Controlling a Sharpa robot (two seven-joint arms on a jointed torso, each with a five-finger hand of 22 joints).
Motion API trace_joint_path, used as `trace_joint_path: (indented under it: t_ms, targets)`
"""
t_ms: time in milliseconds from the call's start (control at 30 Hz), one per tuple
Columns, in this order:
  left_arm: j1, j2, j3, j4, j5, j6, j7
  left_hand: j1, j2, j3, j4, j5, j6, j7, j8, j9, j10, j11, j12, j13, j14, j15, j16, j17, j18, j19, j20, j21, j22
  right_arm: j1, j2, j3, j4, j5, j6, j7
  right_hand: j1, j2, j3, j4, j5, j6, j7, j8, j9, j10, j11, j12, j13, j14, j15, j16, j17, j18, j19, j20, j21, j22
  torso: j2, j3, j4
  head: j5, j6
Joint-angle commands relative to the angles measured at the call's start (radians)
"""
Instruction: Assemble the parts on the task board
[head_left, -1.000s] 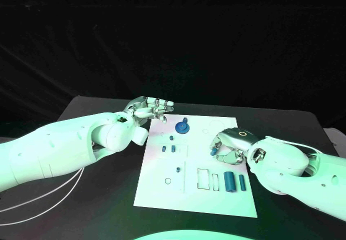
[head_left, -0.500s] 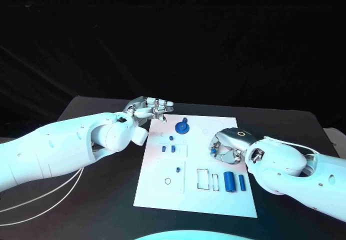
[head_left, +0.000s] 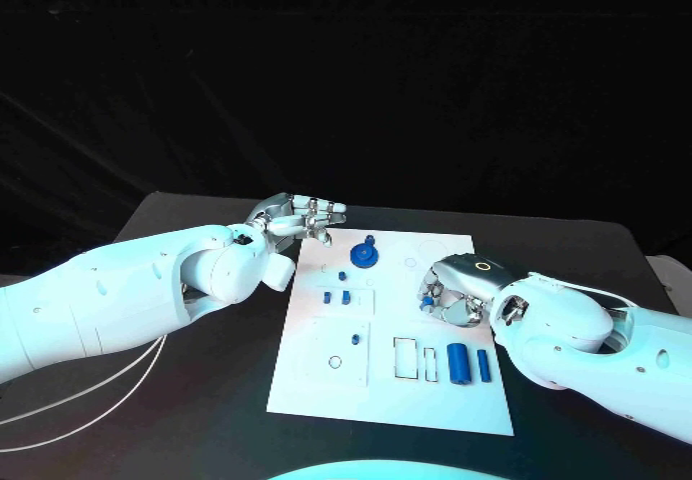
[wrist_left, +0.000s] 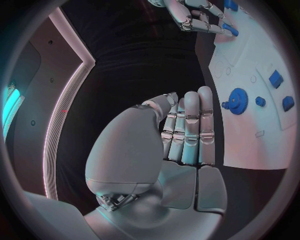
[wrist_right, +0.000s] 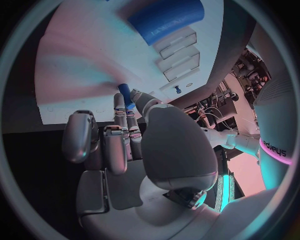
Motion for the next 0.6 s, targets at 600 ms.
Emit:
trace_joint_path:
  t_ms: [600]
  targets:
    - [0.001,0.006,0.001,0.000,-0.003,0.019,-0.003,-0.005,0.004,-0.005,-0.003,-0.005,-0.009,-0.002,0.003,-0.001,-0.012,0.001,0.008,0.000,-0.008,0.003,0.003,-0.002,0.014,-0.006,-0.001,-0.006,-0.002,0.013,-0.034,0.002,0.071,0.001,-0.067,0.003,0.028,0.013,0.028,-0.033,-0.008,0.020,-0.001,0.016,0.028,0.023,-0.003,-0.006,0.004,0.070,-0.009,0.001,0.100,-0.016,0.007,-0.007,0.011,0.078,-0.002,-0.0005,-0.0005,-0.004,-0.002]
